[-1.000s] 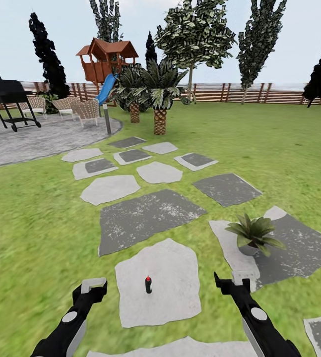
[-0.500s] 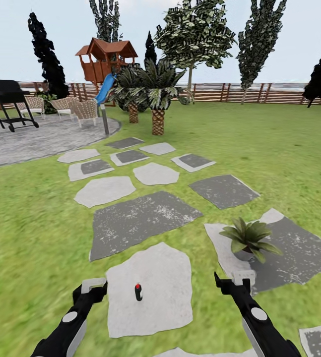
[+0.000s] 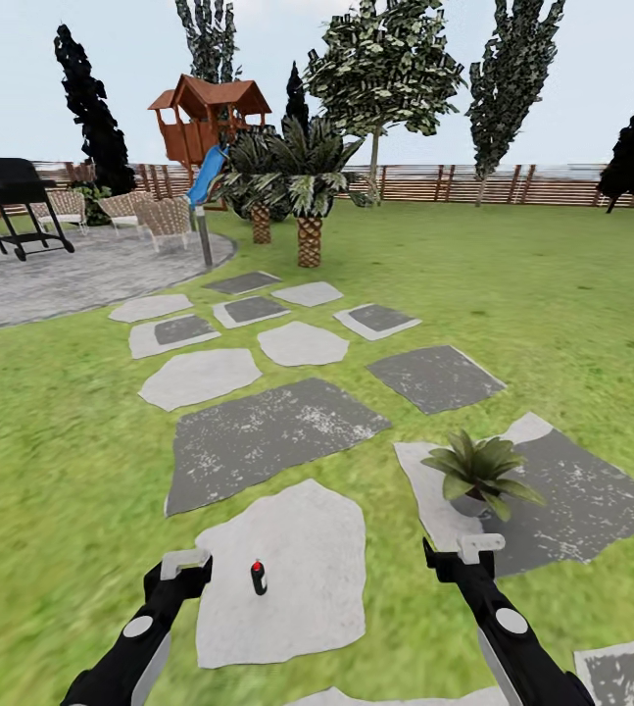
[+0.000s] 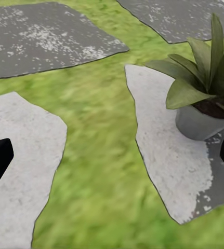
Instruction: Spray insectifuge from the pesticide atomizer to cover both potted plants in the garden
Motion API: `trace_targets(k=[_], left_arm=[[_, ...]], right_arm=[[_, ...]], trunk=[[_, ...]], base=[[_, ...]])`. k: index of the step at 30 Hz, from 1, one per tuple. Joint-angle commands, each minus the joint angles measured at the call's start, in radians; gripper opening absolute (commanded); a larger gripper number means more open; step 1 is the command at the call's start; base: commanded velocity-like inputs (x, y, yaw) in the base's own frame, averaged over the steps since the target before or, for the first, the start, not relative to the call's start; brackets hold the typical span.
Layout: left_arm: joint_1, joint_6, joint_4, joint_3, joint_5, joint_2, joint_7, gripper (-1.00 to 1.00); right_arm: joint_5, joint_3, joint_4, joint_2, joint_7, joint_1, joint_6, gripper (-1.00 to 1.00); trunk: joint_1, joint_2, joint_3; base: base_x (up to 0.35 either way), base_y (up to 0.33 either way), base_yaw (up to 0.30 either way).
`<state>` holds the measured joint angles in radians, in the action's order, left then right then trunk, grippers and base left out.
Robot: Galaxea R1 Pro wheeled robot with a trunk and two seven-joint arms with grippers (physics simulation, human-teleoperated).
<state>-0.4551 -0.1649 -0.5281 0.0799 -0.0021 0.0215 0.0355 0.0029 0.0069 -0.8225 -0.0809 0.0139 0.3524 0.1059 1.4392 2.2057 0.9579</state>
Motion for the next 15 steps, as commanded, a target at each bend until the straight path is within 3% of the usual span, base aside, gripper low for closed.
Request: trace_targets(k=[1, 15], left_arm=[[-0.001, 0.002, 0.001, -0.002, -0.003, 0.000, 0.001, 1.00], [-0.020, 0.008, 0.015, -0.007, -0.006, -0.020, 0.003, 1.00]], right_arm=[[-0.001, 0.001, 0.000, 0.000, 0.001, 0.000, 0.003, 1.00], [-0.001, -0.003, -0.009, -0.001, 0.000, 0.000, 0.000, 1.00]], trunk=[[0.004, 0.007, 0.004], [0.057, 0.105, 0.048]], base=[[0.000, -0.005, 0.000], [0.000, -0.001, 0.000]])
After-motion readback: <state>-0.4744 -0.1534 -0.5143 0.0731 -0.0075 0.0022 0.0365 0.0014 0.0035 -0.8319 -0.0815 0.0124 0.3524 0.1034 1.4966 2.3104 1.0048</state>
